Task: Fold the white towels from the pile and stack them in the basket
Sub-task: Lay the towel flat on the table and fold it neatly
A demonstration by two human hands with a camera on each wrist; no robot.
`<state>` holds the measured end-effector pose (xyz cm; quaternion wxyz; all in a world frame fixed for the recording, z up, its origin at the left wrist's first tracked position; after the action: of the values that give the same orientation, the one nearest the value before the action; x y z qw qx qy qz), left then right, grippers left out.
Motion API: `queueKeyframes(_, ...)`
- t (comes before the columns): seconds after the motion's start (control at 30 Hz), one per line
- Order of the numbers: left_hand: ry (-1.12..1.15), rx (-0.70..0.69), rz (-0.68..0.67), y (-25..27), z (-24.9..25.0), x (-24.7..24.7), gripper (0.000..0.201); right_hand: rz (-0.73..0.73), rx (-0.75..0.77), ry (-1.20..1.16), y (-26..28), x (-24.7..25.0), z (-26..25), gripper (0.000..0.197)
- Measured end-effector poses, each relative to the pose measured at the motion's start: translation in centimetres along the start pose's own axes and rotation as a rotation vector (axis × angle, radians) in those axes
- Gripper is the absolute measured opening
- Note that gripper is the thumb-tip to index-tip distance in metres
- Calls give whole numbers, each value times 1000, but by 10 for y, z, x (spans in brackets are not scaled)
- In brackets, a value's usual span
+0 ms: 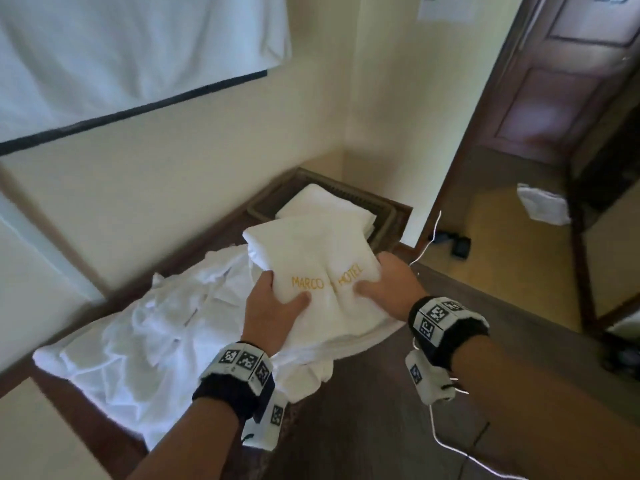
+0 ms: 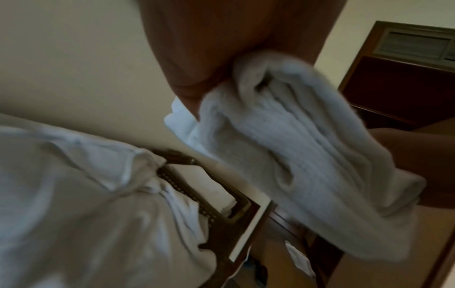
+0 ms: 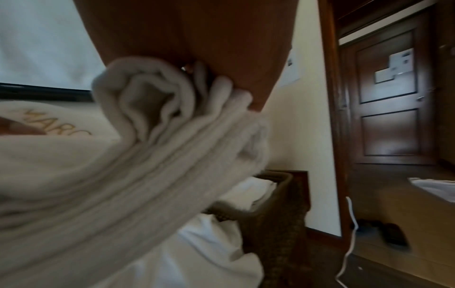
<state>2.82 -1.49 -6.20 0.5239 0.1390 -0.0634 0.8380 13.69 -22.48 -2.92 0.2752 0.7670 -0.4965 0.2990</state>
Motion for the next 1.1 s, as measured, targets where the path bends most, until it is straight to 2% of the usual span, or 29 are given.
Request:
queueKeyframes(0.13, 3, -3, -105, -50, 8, -79, 47, 44, -97, 25, -36, 43, 63, 43)
queueKeyframes(0.3, -11, -38, -147, -123, 17, -150, 44, 70, -135, 28, -104, 82, 113, 46)
queueKeyframes(0.47, 0, 11, -102, -206, 19, -197, 47, 52, -97, 147, -200, 115, 128, 40)
queueKeyframes(0.6, 18, 57, -98, -253, 18, -215, 56, -31, -45, 242, -270, 129, 122, 40)
queueKeyframes(0.73, 62, 139, -127, -288, 12, -219, 76, -135, 5, 272, -339, 126, 113, 44)
queueKeyframes(0.8, 61, 182, -96, -307, 3, -219, 87, -184, 58, 276, -380, 115, 111, 42)
queueKeyframes(0.9, 28, 244, 13, -332, -11, -218, 90, -266, 158, 290, -435, 94, 104, 43)
queueKeyframes(0.97, -10, 287, 97, -347, -16, -217, 85, -315, 241, 284, -467, 80, 99, 40)
queueKeyframes(1.07, -17, 349, 237, -370, -23, -218, 63, -390, 327, 303, -515, 59, 92, 36)
queueKeyframes(1.1, -15, 371, 279, -376, -28, -218, 61, -413, 346, 303, -529, 52, 91, 34)
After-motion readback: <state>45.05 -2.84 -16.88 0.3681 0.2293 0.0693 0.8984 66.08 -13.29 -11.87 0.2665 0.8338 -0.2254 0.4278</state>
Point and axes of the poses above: each hand's wrist, its own y-axis away from the middle knuckle, its own x-axis out of the back of the hand, z = x × y, the point moved 3 cm from there along -y, towards the middle knuckle, and after that the axes turned 2 degrees about -z, right-handed, at the moved point
